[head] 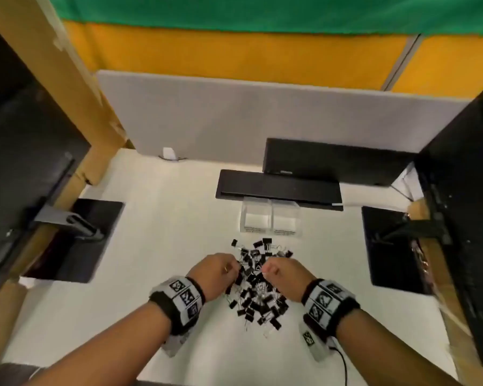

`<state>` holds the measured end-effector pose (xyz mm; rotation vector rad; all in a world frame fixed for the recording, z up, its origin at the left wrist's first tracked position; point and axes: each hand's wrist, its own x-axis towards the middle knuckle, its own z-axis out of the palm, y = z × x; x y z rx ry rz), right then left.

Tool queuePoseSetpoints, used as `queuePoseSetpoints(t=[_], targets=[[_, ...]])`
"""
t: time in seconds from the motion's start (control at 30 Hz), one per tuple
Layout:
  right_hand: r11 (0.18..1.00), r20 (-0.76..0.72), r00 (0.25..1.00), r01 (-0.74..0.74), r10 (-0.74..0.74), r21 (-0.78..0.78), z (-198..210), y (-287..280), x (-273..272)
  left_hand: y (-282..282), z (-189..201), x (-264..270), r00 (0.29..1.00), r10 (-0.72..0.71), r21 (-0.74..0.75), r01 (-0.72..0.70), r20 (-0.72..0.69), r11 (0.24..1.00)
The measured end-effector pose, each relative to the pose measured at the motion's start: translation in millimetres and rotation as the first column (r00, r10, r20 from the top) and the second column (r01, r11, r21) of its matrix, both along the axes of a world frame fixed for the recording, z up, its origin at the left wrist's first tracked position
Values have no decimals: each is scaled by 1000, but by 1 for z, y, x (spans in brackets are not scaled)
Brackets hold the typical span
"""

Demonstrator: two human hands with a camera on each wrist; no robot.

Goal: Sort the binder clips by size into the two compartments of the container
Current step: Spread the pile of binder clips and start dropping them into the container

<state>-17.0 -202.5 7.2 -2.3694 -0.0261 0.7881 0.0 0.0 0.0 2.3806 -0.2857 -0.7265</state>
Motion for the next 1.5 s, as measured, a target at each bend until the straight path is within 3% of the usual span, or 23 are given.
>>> queuePoseSetpoints(t=[0.27, 0.57, 0.73, 0.9, 1.0, 1.17, 1.27, 1.37, 1.5], targets=[[971, 155, 986, -30, 68, -236, -57, 20, 14, -17, -56, 2, 996, -55, 174, 41, 77, 984], [980, 265, 955, 168, -136, -102, -52, 0, 29, -10, -70, 7, 994, 59, 85, -67, 93, 994], [981, 299, 954, 44, 15, -189, -52, 18, 41, -12, -70, 14, 985, 100, 49, -108, 140, 993], [937, 220, 959, -96, 178, -336, -60, 29, 45, -21, -68, 33, 969, 105, 37, -116, 224, 992], [928, 225, 958, -89, 179, -361, -65, 30, 46, -27, -68, 44, 974, 58, 81, -77, 221, 994], [973, 276, 956, -38, 103, -229, -70, 29, 43, -34, -70, 51, 969, -6, 171, -37, 247, 985], [992, 272, 957, 120, -104, -42, -72, 23, 42, -33, -69, 49, 967, 32, 77, -53, 253, 996], [917, 179, 906, 348, -383, 196, -63, 17, 46, -26, -64, 49, 947, 262, -98, -248, 185, 964], [817, -56, 872, 477, -487, 325, -55, 16, 58, -7, -62, 53, 840, 540, -228, -517, 52, 825]])
